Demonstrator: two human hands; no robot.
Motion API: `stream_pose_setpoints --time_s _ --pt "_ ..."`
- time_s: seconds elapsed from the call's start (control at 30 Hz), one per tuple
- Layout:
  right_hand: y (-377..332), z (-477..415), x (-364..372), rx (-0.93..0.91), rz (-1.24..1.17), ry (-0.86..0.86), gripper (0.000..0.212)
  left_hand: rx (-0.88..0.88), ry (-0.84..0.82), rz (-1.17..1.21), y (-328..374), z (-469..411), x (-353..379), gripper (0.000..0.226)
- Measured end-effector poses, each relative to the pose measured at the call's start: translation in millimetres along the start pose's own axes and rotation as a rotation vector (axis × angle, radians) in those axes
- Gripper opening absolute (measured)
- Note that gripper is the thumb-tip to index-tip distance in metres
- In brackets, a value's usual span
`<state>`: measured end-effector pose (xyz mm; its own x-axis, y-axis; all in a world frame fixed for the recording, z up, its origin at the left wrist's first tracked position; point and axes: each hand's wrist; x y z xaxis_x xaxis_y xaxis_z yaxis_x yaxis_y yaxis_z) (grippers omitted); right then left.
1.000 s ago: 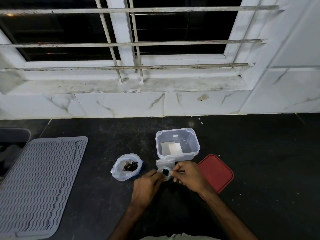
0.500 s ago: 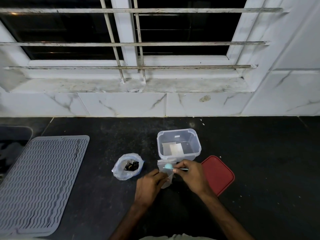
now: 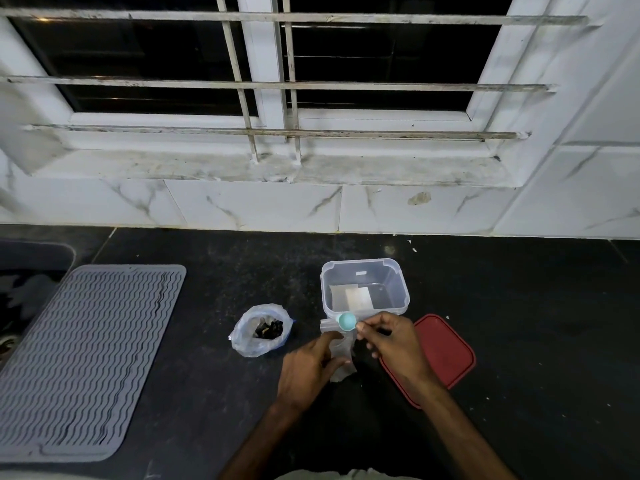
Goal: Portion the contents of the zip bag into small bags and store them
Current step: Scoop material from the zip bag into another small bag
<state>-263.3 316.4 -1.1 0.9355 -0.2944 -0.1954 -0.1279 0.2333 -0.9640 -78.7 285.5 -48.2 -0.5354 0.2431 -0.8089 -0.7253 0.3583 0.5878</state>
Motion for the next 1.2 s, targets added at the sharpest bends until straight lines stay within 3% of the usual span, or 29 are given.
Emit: stream_pose_setpoints --time_s 0.07,0.17,0.27,0.33,0.4,0.53,0.63,0.77,0.83,0.97,1.1,1.2 --pt "-6 -1 7 -0.029 0.015 -0.003 0.006 -0.089 0.099 0.069 2 7 -7 0.038" --pt "-18 -3 29 -0.098 0.102 -0.053 0.008 -0.428 0.452 0.301 -11 18 -25 0.024" --pt "-26 -7 65 -0.174 0.302 -0.169 0.013 -0.754 0.705 0.446 -51 20 -32 0.050" --pt "-25 -14 94 -0.217 0.391 -0.227 0.013 -0.977 0.613 0.455 -75 15 -26 0.075" --pt "-22 -23 120 -0.263 0.523 -0.270 0.014 -1.093 0.463 0.435 -85 10 -20 0.085" --pt "-14 -42 147 -0.245 0.823 -0.291 0.020 -1.052 0.401 0.369 -86 -1 -16 0.076" --pt "-9 -49 155 -0.181 1.005 -0.305 0.028 -1.036 0.378 0.361 -87 -9 -17 0.056" --pt "-7 -50 162 -0.175 1.123 -0.334 0.029 -0.941 0.455 0.675 -84 -11 -18 0.030" --pt "-5 -48 166 -0.150 1.089 -0.315 0.030 -0.921 0.476 0.806 -76 -13 -23 0.018" --pt "1 -44 167 -0.095 0.891 -0.217 0.027 -0.878 0.489 0.850 -74 -20 -25 0.018" --pt "12 -49 167 0.012 0.688 -0.162 0.021 -0.900 0.353 0.941 -96 -24 -16 0.024" --pt "18 -56 167 0.106 0.579 -0.136 0.024 -0.819 0.242 1.039 -95 -25 -23 0.021"
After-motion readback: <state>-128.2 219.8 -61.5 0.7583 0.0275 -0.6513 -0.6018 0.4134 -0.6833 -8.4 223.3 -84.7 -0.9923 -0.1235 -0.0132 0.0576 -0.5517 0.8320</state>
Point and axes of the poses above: each hand's wrist, its own z-axis away from the middle knuckle, its own x-axis out of the palm, y = z × x, and after that the axes turned 4 degrees about -x, right-handed
